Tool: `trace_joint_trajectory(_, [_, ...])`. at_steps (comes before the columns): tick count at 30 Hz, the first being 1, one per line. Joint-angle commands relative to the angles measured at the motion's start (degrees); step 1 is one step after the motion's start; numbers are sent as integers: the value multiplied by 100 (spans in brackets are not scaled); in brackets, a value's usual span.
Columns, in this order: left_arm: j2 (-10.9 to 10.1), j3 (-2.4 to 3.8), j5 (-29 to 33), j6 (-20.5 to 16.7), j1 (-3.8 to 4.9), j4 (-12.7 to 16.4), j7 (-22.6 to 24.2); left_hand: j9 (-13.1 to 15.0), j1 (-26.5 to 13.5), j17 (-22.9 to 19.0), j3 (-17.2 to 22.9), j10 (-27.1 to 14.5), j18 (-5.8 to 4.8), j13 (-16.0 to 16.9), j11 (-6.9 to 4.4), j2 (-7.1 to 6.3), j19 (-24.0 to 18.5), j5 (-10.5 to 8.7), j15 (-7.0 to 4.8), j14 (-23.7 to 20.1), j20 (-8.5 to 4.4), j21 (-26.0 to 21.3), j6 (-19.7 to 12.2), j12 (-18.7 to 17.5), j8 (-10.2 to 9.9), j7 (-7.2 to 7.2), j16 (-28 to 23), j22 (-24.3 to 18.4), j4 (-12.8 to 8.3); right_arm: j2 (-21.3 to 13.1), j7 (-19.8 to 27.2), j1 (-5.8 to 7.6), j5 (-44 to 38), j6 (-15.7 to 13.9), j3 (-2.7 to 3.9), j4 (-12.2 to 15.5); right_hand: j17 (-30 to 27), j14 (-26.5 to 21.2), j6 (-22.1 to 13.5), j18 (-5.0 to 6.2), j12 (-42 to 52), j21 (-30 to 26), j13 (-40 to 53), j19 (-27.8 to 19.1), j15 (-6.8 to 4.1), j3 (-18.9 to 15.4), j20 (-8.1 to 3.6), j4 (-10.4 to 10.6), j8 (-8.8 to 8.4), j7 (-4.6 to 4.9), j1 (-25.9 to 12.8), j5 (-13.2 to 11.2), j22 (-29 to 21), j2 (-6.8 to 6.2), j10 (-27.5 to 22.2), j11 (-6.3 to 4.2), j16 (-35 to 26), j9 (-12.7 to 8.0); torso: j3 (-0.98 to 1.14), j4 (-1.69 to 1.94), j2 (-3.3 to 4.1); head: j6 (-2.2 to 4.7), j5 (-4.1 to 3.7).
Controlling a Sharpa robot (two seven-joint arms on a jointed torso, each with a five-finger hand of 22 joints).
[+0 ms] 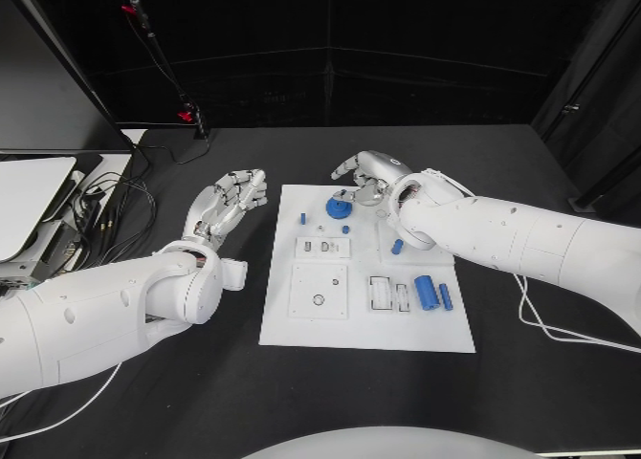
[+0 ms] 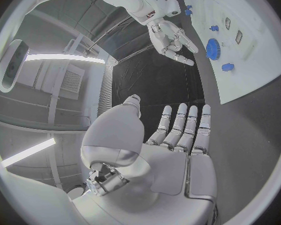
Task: Assemble the parts on the task board
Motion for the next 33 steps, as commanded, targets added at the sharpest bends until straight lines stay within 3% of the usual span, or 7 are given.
trace_joint_trajectory(1, [2, 5, -35, 57, 10, 1, 1122, -7, 30, -5, -39, 38, 51, -8, -8, 8, 17, 19, -2, 54, 6, 32, 8, 19, 21, 884, -1, 7, 1, -17, 77, 10, -32, -15, 3, 22, 1507, 602, 145, -43, 15, 19, 1508, 616, 77, -46, 41, 9, 52, 34, -19, 14, 1509, 48, 607, 80, 14, 18, -7, -5, -1, 4, -10])
trace_joint_trajectory(11, [11, 5, -35, 61, 10, -4, 1117, -7, 30, -5, -39, 38, 51, -8, -8, 8, 17, 19, -2, 54, 6, 32, 8, 19, 21, 884, -1, 7, 1, 79, -662, 10, -695, 776, 2, -62, 1507, 602, 342, -43, 15, 19, 1508, 616, 173, -93, 132, 63, 78, 113, -94, -26, 1509, 19, 607, 186, 14, 22, 4, 9, 1, -10, -27])
trace_joint_trajectory(18, [9, 5, -35, 53, 10, -3, 1114, -7, 30, -5, -39, 38, 51, -8, -8, 8, 17, 19, -2, 54, 6, 32, 8, 19, 21, 884, -1, 7, 1, 165, -959, 10, -870, 967, 2, -155, 1507, 602, 345, -43, 15, 19, 1508, 616, 182, -91, 141, 59, 72, 121, -87, -30, 1509, 15, 607, 195, 14, 19, -2, 5, 1, -13, -21])
trace_joint_trajectory(33, [15, 5, -35, 57, 10, -3, 1112, -12, 48, -5, -44, 41, 50, -8, -9, 13, 17, 35, -2, 56, 5, 36, 18, 20, 26, 884, -1, 7, 2, 269, -1105, 9, -1000, 1200, 3, -255, 1507, 602, 302, -43, 15, 19, 1508, 616, 211, -46, 182, -5, 1, 128, 21, -37, 1509, 24, 607, 212, 14, -15, 1, 4, 0, -32, -13])
